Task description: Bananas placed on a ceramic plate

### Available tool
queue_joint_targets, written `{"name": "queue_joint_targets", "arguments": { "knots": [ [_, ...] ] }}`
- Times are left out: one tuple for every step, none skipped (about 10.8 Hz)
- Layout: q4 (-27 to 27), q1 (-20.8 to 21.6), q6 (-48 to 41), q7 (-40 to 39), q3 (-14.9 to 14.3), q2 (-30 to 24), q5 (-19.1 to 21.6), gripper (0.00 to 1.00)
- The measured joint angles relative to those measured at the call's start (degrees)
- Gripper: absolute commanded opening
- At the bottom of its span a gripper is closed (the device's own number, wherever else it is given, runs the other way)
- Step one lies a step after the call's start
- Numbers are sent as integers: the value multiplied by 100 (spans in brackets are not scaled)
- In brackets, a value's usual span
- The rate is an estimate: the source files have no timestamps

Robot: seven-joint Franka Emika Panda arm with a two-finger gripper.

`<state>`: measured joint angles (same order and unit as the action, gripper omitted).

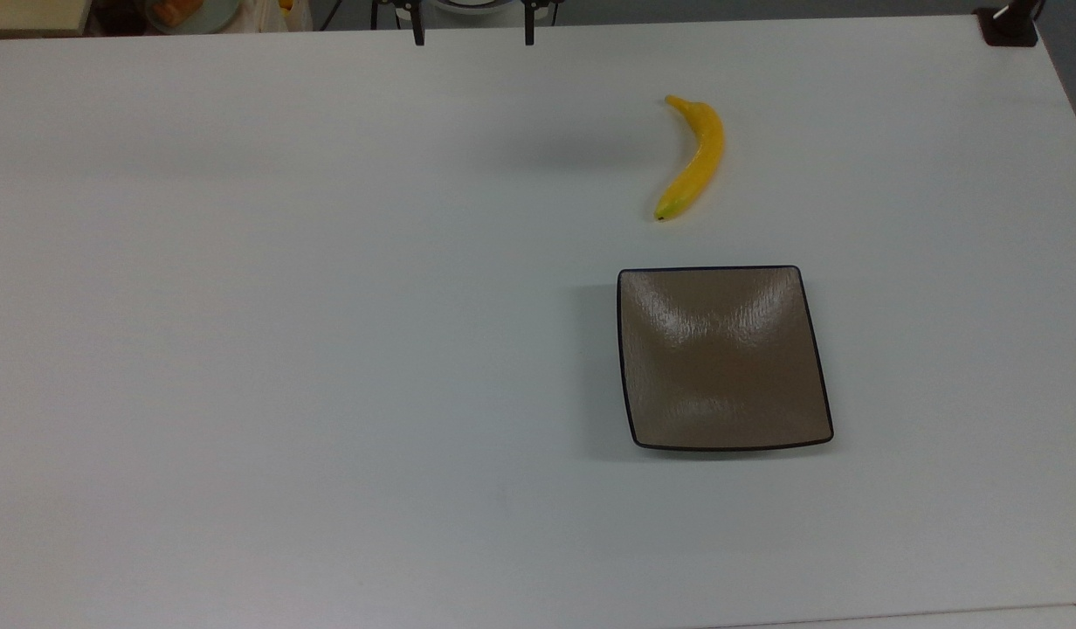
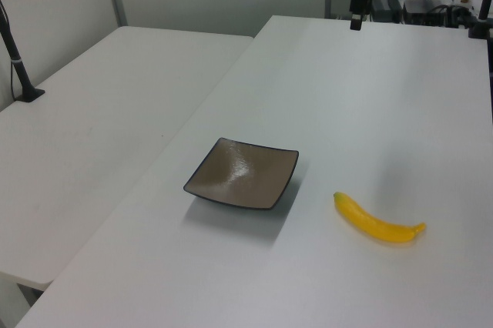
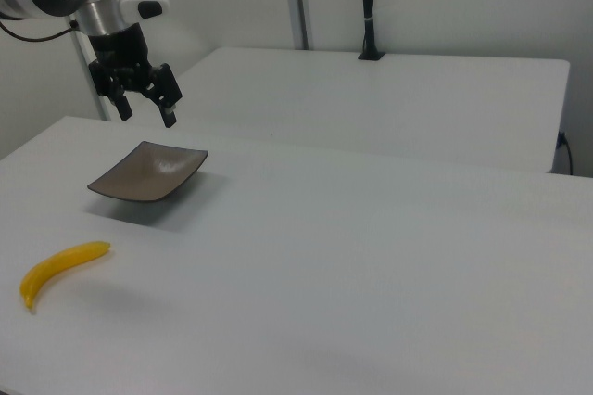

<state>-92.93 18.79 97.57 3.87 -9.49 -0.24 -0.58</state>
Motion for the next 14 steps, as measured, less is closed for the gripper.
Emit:
{"name": "queue_joint_targets", "arguments": {
  "knots": [
    [0,4,0,0,11,0,2,100],
    [-5,9,0,0,51,4,12,100],
    [-8,16,0,0,153,20,29,100],
    [-8,18,0,29,325,32,40,100],
    [17,21,0,257,541,32,41,100],
    [72,27,-21,527,747,26,41,100],
    [144,32,-115,745,984,21,45,100],
    [221,36,-267,918,1254,17,46,100],
    [265,48,-420,1167,1576,14,49,100],
    [268,64,-482,1479,1875,18,50,100],
    [258,87,-486,1912,2223,54,51,100],
    [248,104,-486,2283,2508,126,50,100],
    [238,108,-486,2580,2749,236,50,100],
    [223,110,-486,2768,2907,373,50,100]
  ]
}}
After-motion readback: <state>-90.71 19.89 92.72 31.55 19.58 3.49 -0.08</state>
